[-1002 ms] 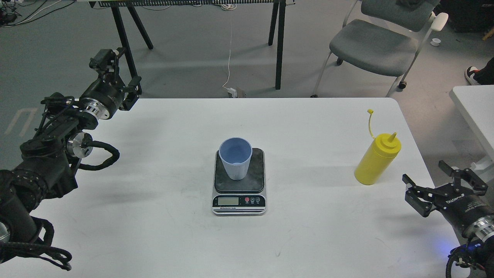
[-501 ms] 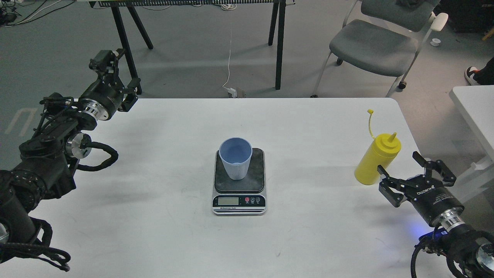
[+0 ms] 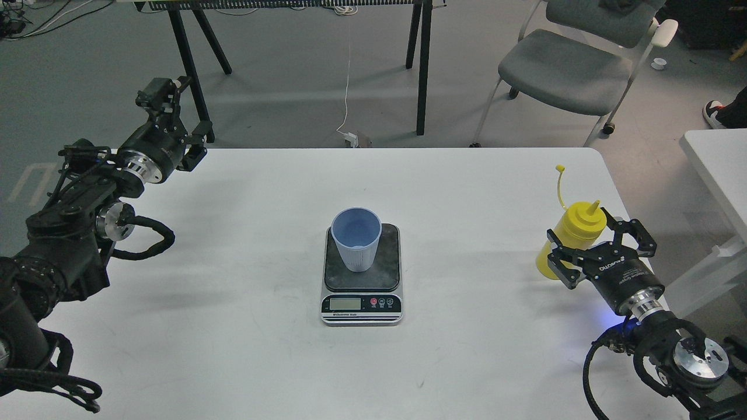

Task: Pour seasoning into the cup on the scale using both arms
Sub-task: 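Move the right gripper down to the yellow bottle and grasp it, then lift the yellow bottle with the right gripper and tilt it over the cup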

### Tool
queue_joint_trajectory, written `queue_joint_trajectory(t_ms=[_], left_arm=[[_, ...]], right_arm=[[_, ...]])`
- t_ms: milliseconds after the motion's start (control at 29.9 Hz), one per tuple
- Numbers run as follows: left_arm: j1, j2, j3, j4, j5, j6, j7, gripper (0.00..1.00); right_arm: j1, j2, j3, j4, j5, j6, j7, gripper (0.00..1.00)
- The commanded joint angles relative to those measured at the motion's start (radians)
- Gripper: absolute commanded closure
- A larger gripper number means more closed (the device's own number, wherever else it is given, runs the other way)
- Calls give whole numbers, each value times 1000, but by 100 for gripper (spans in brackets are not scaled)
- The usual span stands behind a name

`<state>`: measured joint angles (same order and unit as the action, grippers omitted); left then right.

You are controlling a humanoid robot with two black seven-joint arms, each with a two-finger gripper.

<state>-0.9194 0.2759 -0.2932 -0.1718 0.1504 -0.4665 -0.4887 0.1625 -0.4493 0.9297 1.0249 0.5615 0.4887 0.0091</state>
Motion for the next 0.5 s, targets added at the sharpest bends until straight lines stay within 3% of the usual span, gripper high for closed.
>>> queue_joint_trajectory(t_ms=[0, 200, 234, 301, 334, 468], left_arm=[[1, 0, 0, 0, 0, 0, 0, 5], [2, -1, 0, -2, 0, 0, 0, 5], [1, 0, 0, 0, 0, 0, 0, 5], [1, -1, 0, 0, 0, 0, 0, 5], [1, 0, 0, 0, 0, 0, 0, 5], [1, 2, 0, -2, 0, 0, 0, 5]], right_arm=[[-6, 4, -2, 0, -6, 0, 0, 1], [-9, 38, 6, 0, -52, 0, 0, 10], [-9, 38, 7, -2, -55, 0, 0, 17], [-11, 41, 6, 0, -58, 0, 0, 44], [-12, 41, 6, 0, -64, 0, 0, 48], [-14, 46, 12, -2, -77, 0, 2, 48]])
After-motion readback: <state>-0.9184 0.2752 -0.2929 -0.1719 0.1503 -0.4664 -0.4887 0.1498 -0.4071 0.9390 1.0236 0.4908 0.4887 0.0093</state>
